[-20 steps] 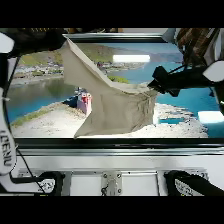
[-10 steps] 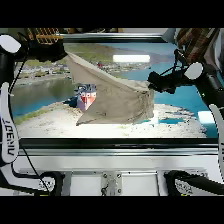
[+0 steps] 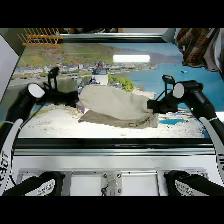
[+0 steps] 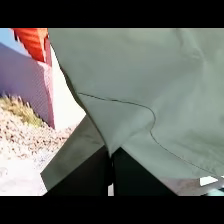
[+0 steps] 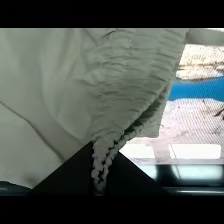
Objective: Fold the clothes and pants, and hang the long-sleeved shirts on hangers.
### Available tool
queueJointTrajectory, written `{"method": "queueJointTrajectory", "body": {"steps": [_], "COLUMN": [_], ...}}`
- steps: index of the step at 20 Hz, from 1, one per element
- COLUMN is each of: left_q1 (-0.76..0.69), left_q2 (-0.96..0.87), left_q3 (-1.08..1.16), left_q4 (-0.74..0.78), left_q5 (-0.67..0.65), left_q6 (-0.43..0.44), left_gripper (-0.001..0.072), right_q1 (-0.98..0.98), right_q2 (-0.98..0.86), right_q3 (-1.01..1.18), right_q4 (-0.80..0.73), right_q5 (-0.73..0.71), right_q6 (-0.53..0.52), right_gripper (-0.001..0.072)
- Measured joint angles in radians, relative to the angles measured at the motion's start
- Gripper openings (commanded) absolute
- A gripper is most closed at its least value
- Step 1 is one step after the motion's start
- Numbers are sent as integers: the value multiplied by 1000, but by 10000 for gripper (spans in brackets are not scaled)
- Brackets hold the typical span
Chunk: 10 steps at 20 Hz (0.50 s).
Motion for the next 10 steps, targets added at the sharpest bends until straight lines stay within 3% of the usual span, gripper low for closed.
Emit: {"method": "queueJointTrajectory", "body": {"steps": [6,7,8,9,10], "left_q1": [-55,-52,-45,-35,-24], "left_q2": [23,25,27,28,29], "left_q3": [-226,-239,-248,-252,-251], "left_q4": [-1,-1,-3,-3,-3], "left_q5": [170,182,193,198,197], "left_q6": [8,8,8,11,11], "left_gripper": [8,8,23,245,462], "right_q1": [36,39,40,40,39], "right_q2": [5,8,13,22,35], "right_q3": [-138,-145,-150,-152,-151], "right_q4": [2,14,29,44,57], "right_q5": [-25,-27,-26,-26,-26], "right_q6": [35,38,38,33,21], "right_gripper": [44,220,504,652,654]}}
